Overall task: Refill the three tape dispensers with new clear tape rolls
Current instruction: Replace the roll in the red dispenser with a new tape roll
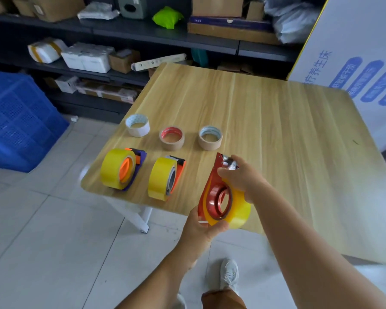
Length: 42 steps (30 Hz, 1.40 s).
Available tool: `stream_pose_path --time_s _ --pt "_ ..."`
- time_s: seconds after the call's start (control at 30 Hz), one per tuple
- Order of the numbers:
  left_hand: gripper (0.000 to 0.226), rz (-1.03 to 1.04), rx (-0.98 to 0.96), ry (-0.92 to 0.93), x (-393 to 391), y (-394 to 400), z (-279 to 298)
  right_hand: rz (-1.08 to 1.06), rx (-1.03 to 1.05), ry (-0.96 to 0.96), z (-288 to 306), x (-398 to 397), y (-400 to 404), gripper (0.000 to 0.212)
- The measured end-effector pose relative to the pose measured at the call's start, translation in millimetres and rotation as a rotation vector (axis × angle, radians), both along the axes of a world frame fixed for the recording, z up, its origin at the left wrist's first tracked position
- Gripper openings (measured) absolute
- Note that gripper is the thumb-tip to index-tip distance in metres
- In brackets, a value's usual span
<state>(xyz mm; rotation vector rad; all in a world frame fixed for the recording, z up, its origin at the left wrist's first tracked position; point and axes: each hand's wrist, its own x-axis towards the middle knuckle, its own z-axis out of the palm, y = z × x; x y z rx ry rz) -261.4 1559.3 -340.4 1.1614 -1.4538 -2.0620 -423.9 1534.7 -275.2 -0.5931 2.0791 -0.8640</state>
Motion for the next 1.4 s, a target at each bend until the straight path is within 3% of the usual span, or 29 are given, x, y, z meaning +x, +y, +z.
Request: stream_pose_path --time_s 0.1,0.2,0.33,0.43,0.5,0.57,0.63,0.8,0.9,1.07,1.27,1.4 --pt "0.088 -0.011 0.050 -0.074 8 -2 -12 0.047 0.083 0.005 1 5 -4 0.077" --pt "0.083 -0.044 0.088 -0.067 13 -11 -15 0.028 0.144 -0.042 -2 7 -7 0.083" --pt "0.089 -0.072 0.175 -0.029 13 -19 -18 -0.075 0.121 -0.233 -9 7 -11 0.112" --pt "0.100 -0.001 0.253 -0.008 6 -17 -20 -0.136 0.087 -0.333 -11 10 -15 0.115" --pt "0.095 0.026 0.293 -0.016 2 -18 -21 -0.163 0.083 -0.353 -10 10 -17 0.108" --pt "0.085 0.048 0.336 -0.024 -1 -20 -19 -0.195 0.075 -0.395 -11 8 -19 0.082" --pt "0.084 0.073 0.375 -0.031 -3 -23 -20 -0.226 0.067 -0.422 -16 7 -19 0.068" --pt "0.039 0.118 0.459 -0.013 -11 -27 -21 -0.298 -0.016 -0.376 -26 16 -23 0.102" --pt "0.044 0.153 0.482 0.006 -15 -31 -19 -0.349 -0.034 -0.391 -28 18 -24 0.094" --pt "0.042 0.130 0.475 0.014 -20 -39 -16 -0.361 -0.020 -0.404 -29 16 -25 0.048" --pt "0.059 0.157 0.477 -0.041 -29 -48 -13 -0.332 -0.057 -0.365 -32 12 -37 0.066" --pt "0.060 0.165 0.452 -0.117 -30 -46 -15 -0.346 -0.053 -0.358 -35 17 -38 0.050"
